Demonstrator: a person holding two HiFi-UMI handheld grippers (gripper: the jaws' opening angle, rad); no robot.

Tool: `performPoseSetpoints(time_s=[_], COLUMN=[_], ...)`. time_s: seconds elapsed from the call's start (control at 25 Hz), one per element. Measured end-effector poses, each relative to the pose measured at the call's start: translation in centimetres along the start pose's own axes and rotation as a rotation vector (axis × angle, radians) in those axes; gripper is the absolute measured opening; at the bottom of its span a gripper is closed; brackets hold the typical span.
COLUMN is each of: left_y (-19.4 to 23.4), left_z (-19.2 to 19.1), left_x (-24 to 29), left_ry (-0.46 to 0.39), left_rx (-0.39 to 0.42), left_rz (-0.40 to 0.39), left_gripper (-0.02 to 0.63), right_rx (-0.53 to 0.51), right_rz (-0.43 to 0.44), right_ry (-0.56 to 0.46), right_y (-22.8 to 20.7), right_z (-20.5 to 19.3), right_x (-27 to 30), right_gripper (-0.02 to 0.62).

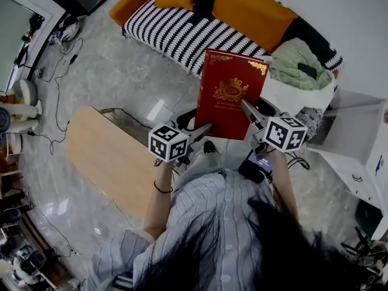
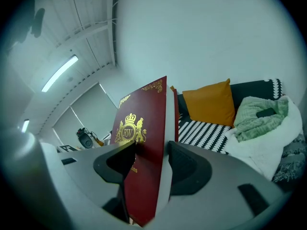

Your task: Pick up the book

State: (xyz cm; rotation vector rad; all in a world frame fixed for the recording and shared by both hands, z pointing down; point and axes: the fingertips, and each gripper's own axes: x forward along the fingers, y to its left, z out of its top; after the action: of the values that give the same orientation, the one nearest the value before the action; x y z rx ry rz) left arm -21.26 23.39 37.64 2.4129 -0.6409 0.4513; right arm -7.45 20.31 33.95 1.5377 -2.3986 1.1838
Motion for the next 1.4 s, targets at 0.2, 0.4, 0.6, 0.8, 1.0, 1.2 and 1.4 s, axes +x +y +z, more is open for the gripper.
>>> performPoseSetpoints(time_s=[0.2, 0.4, 0.6, 0.8, 1.0, 1.2, 1.4], left_y=[-2.0, -3.0, -3.7, -3.8, -3.6, -3.5, -3.6], left_z=[-0.3, -0.3, -0.4, -0.2, 0.1, -0.1, -0.2], left_x=[0.7, 1.4, 1.2, 1.1, 0.9, 0.9, 0.8], left_ry=[0.000, 0.010, 0.020, 0.019, 0.010, 0.006, 0.003], left_rx=[0.048, 0.080, 0.104, 0.114, 0.120, 0.125, 0.123], left_rz=[-0.032, -0.051, -0.070, -0.077, -0.069, -0.059, -0.049], left_gripper=[0.284, 0.284, 0.284, 0.284, 0.284, 0.284, 0.284], right_rx=[0.017, 0.026, 0.034, 0.045, 0.033, 0.028, 0.034], right_rz=[-0.023, -0.036, -0.053, -0.056, -0.048, -0.036, -0.027], right_ry=[-0.039, -0.069, -0.085, -0.096, -0.098, -0.095, -0.091], right_y=[-0.8, -1.4, -1.2, -1.1, -0.9, -0.8, -0.9], right_z=[-0.6, -0.6, -0.9, -0.9, -0.6, -0.7, -0.9], right_x=[-2.7, -4.1, -5.2, -5.3, -5.1, -5.0, -5.0], right_gripper=[0.227, 0.225, 0.224, 0.224, 0.224, 0.224, 0.224])
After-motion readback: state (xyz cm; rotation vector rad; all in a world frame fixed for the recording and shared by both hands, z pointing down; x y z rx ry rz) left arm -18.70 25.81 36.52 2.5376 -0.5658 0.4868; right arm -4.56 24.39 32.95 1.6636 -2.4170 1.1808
